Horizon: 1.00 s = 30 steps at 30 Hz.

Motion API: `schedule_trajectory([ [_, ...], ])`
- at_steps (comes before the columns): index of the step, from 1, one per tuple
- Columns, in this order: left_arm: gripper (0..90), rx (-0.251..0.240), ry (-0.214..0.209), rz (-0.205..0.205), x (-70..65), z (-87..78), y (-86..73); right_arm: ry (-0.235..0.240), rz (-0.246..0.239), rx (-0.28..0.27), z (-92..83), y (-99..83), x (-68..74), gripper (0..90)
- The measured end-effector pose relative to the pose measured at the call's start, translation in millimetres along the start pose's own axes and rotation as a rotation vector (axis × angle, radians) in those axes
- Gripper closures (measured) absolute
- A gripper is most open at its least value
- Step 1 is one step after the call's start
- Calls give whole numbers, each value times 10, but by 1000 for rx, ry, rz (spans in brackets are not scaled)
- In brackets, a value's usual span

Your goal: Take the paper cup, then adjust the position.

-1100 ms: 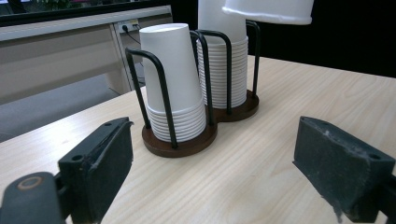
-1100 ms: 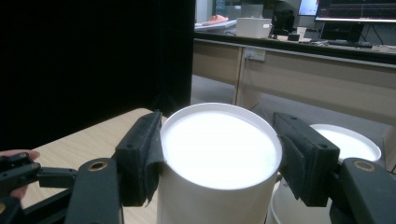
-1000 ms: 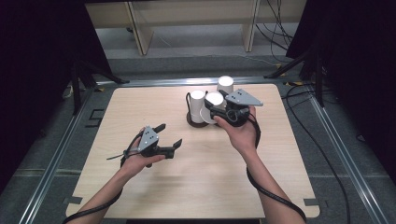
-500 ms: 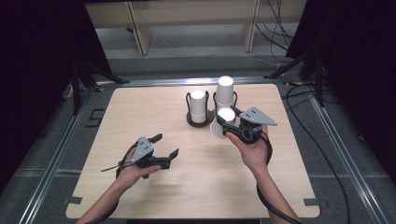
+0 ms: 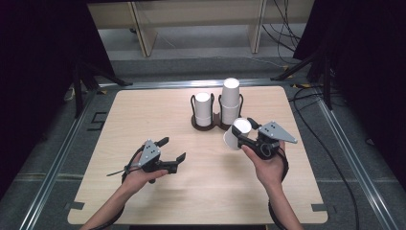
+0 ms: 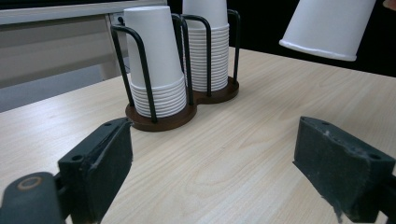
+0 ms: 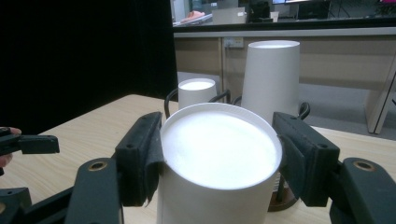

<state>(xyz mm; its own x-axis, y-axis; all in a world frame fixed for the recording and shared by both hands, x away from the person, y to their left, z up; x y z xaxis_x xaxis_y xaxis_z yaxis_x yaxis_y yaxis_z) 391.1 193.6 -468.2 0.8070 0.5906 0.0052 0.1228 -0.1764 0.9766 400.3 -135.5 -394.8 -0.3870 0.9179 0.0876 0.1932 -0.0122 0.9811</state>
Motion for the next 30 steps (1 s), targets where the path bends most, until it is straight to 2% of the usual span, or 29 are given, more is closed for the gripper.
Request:
schedule_trajectory([
  [1, 112, 6, -2, 4, -7, -2, 4, -10, -18, -4, -5, 3, -12, 363],
  [2, 112, -2, -5, 6, -12, 2, 3, -10, -9, -4, -13, 0, -2, 363],
  [3, 112, 8, 0, 5, -19, -10, 3, -15, -25, 9, -23, -1, -13, 363],
  [5, 112, 12, 0, 4, -24, -22, -8, -1, -17, 3, 6, -22, -1, 363],
  [6, 112, -9, -8, -3, -30, -15, -15, 15, -14, 13, 33, -46, 34, 363],
  [9, 112, 7, -6, 0, -61, -44, -17, 40, -14, 16, 71, -71, 74, 363],
  [10, 112, 7, -10, -2, -75, -42, -16, 41, 1, 42, 75, -82, 103, 363],
  [11, 111, 10, -15, 5, -86, -39, -15, 59, 17, 38, 129, -100, 144, 363],
  [13, 111, 14, -29, 7, -114, -24, -17, 70, 8, 49, 144, -105, 147, 363],
  [14, 110, -11, -40, 5, -128, 8, -20, 91, 17, 49, 194, -133, 160, 363],
  [15, 110, 0, -42, 0, -143, 10, -19, 91, 17, 49, 194, -133, 160, 363],
  [16, 108, 9, -43, 1, -158, 20, -14, 100, 41, 69, 217, -164, 171, 363],
  [19, 107, 7, -64, 2, -206, 78, 5, 103, 47, 81, 235, -188, 163, 363],
  [20, 107, -18, -78, 3, -218, 113, 11, 99, 38, 75, 245, -198, 146, 363],
  [21, 106, 6, -77, 7, -231, 111, 19, 102, 46, 71, 249, -203, 143, 363],
  [22, 105, 0, -89, 8, -245, 135, 24, 104, 70, 84, 241, -208, 153, 363],
  [23, 104, -3, -102, 9, -262, 155, 30, 100, 66, 81, 245, -210, 145, 363],
  [25, 101, 14, -123, 17, -294, 178, 42, 110, 115, 99, 242, -230, 155, 363],
  [26, 101, 2, -133, 19, -306, 206, 41, 110, 115, 99, 242, -230, 155, 363],
  [27, 101, 13, -137, 23, -313, 214, 43, 99, 110, 97, 246, -236, 135, 363],
  [28, 101, -7, -144, 20, -324, 243, 40, 102, 149, 107, 244, -247, 121, 363],
  [29, 101, 9, -143, 24, -332, 238, 43, 106, 173, 111, 242, -252, 119, 363],
  [30, 101, 10, -149, 27, -352, 247, 42, 106, 173, 111, 242, -252, 119, 363],
])
Point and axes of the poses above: each handheld gripper's, and its own axes: z roughly forward along the jaws, y roughly out of its top, x roughly to its left, the point moved 2 cm from there along z, roughly forward along the jaws, and after that the axes turned 11 degrees about -y, right-handed, at the moved point
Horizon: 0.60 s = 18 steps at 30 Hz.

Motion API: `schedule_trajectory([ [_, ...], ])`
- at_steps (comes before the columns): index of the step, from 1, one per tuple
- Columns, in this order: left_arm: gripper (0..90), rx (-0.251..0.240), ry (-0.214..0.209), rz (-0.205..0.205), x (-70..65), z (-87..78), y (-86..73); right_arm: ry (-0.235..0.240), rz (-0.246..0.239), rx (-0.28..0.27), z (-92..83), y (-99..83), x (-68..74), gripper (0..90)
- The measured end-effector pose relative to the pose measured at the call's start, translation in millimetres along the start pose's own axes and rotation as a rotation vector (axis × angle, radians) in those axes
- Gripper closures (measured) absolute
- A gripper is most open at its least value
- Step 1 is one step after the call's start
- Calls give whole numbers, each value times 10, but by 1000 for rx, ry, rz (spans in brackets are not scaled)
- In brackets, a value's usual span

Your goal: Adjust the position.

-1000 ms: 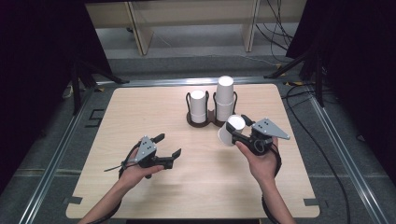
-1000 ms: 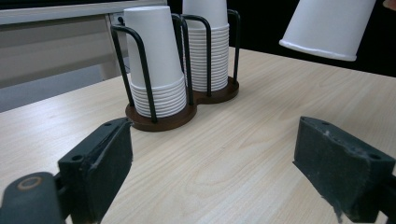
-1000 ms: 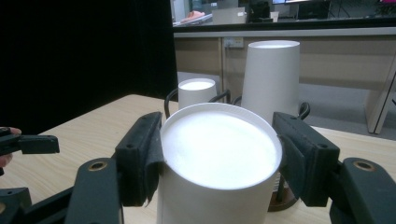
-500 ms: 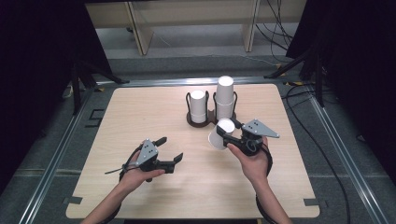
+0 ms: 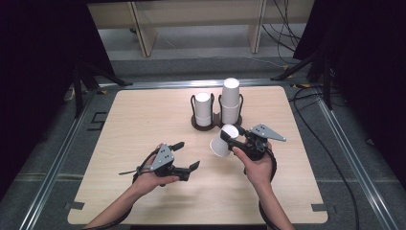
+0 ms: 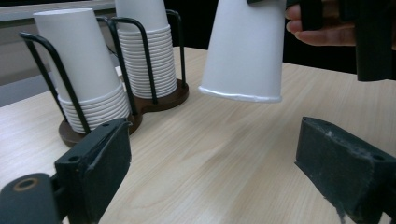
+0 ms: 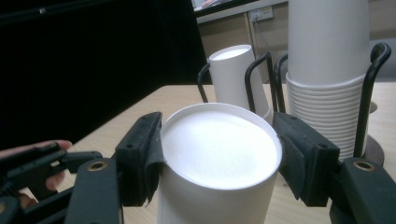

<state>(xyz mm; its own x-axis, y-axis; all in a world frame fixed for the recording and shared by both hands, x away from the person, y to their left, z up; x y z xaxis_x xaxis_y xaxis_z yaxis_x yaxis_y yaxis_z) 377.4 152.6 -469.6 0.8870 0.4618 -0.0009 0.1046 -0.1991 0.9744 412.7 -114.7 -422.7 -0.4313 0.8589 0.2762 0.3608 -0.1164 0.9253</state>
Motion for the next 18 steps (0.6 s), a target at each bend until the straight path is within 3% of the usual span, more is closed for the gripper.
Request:
schedule_trajectory([
  [3, 99, -13, -17, 10, -43, 39, -10, 1, 53, 5, 8, -15, -45, 363],
  [6, 97, 5, -23, 18, -65, 51, -4, 12, 116, 25, 34, -43, -94, 362],
  [7, 98, 5, -24, 17, -68, 58, -1, 17, 153, 36, 40, -60, -123, 362],
  [9, 97, 2, -25, 16, -71, 68, 6, 19, 161, 35, 46, -64, -140, 362],
  [10, 97, -13, -27, 15, -70, 84, 5, 32, 189, 40, 57, -74, -152, 362],
  [12, 97, 3, -26, 15, -69, 89, 7, 38, 229, 59, 83, -86, -174, 362],
  [18, 97, -9, -29, 13, -48, 138, 7, 73, 304, 71, 142, -94, -211, 362],
])
Point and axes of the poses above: each handheld gripper's, and its own axes: z roughly forward along the jaws, y roughly out of its top, x roughly to its left, the point moved 2 cm from there along z, roughly forward along the jaws, and after that the axes turned 11 degrees about -y, right-handed, at the moved point
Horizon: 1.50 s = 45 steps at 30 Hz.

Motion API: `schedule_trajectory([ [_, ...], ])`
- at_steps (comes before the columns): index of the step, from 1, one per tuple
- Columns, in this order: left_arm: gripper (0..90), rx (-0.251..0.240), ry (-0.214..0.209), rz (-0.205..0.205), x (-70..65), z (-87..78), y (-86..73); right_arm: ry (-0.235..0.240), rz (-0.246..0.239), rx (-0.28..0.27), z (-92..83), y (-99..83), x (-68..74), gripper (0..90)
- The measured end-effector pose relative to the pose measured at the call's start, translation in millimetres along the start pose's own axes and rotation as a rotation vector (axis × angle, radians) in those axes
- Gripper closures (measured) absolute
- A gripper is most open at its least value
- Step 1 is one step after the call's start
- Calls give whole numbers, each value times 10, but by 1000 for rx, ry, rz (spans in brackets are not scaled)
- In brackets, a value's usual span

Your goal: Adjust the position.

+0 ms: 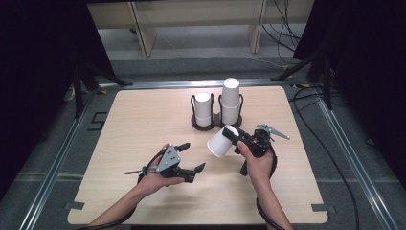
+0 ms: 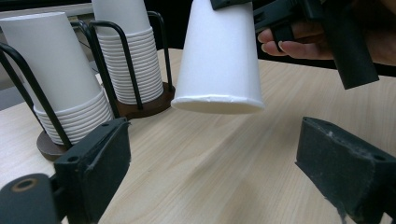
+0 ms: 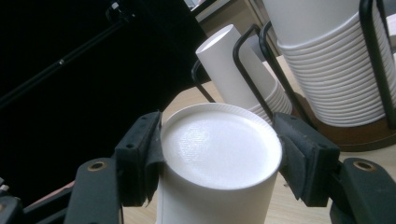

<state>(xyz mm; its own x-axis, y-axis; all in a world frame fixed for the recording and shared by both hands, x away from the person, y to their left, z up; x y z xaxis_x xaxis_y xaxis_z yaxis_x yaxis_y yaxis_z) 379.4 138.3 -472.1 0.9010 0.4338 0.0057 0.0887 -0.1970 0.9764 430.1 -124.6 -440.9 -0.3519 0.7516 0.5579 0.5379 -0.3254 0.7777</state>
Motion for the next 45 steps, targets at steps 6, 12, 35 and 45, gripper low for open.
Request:
schedule_trajectory([
  [6, 96, 2, 0, 4, 43, 35, 15, 45, 78, 20, 50, 0, -46, 362],
  [12, 94, 3, -32, 16, 61, 81, 35, 57, 151, 40, 87, 3, -84, 362],
  [35, 0, 39, -38, 53, 85, 376, 76, 92, 253, 91, 133, 0, -150, 362],
  [45, 0, 31, -34, 42, 95, 520, 111, 91, 284, 101, 118, 11, -144, 362],
])
Point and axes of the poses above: each handheld gripper's, and its own axes: z roughly forward along the jaws, y roughly out of its top, x roughly to its left, the point moved 2 cm from there along z, roughly forward along the jaws, and after that the axes turned 11 degrees about -y, right-handed, at the moved point
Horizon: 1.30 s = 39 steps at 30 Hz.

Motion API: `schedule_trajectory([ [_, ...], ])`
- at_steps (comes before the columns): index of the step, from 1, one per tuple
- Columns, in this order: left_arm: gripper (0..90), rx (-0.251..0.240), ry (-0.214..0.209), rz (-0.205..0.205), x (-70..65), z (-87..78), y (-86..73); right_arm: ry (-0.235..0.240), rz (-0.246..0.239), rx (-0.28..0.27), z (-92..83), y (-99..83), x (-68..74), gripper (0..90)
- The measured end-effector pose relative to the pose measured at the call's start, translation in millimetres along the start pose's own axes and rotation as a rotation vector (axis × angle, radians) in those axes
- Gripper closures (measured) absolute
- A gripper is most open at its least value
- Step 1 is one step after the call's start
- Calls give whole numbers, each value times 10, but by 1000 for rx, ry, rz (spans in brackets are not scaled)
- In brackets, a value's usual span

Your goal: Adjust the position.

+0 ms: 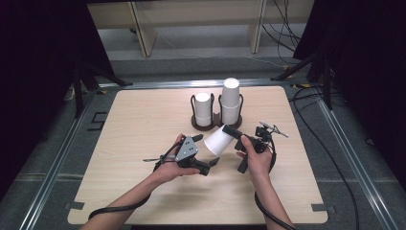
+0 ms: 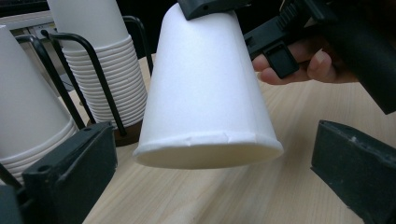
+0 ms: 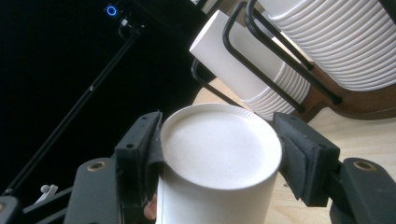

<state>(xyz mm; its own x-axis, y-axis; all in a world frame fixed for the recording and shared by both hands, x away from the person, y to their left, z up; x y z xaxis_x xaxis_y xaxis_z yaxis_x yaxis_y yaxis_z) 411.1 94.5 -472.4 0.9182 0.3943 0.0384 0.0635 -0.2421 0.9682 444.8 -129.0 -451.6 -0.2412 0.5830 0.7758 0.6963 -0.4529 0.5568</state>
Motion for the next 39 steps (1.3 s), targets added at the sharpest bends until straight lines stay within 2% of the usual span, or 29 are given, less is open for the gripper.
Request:
schedule_trajectory([
  [2, 0, -1, -4, -3, 10, 25, 6, -3, -21, -6, 2, 5, -14, 362],
  [5, 0, -1, -3, -10, 31, 58, 10, -4, -26, -11, 7, 6, -20, 362],
  [12, 0, 24, 8, -4, 70, 118, -20, -2, -23, -17, 15, 1, -25, 362],
  [14, 0, 23, 9, -13, 79, 139, -26, 11, -12, -18, 26, -4, -25, 362],
  [15, 0, 22, 9, -14, 84, 146, -25, 14, -34, -33, 40, -1, -41, 363],
  [16, 0, 8, 7, -18, 85, 161, -27, 6, -6, -19, 29, -8, -15, 362],
  [19, 1, 19, 12, -17, 84, 168, -17, -1, -30, -19, 27, -7, -24, 363],
  [24, 8, 30, 16, -10, 86, 196, -19, 8, -14, -13, 30, -17, -13, 363],
  [25, 16, 29, 16, -6, 87, 198, -21, 11, 2, -10, 33, -24, -1, 363],
  [26, 27, 28, 15, -6, 88, 199, -22, 20, -13, -3, 27, -22, -10, 362],
  [31, 113, 3, 20, 5, 98, 184, -29, 25, -21, -25, 43, -27, -18, 363],
  [32, 145, 7, 17, 10, 94, 171, -28, 18, 21, -4, 25, -28, 10, 362],
  [33, 158, 8, 18, 16, 94, 167, -27, 29, 24, 0, 20, -26, 10, 360],
  [34, 164, 9, 21, 20, 94, 161, -26, 9, -11, -12, 26, -18, -9, 359],
  [35, 170, 2, 19, 24, 96, 159, -24, 21, 17, -6, 26, -25, 8, 358],
  [37, 190, 0, 21, 30, 101, 140, -18, 32, -26, -29, 40, -20, -10, 353],
  [39, 208, 8, 17, 39, 107, 120, -6, 30, -1, -21, 29, -26, 22, 348],
])
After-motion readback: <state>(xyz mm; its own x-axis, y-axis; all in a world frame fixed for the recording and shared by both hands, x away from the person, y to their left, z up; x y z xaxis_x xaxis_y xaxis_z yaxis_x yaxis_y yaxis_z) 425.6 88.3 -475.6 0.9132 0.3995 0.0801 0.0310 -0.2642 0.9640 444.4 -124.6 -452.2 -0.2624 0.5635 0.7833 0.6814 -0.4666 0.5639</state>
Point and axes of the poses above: each handheld gripper's, and its own axes: z roughly forward along the jaws, y roughly out of its top, x roughly to its left, the point moved 2 cm from there along z, roughly forward along the jaws, and after that the axes turned 11 degrees about -y, right-handed, at the moved point
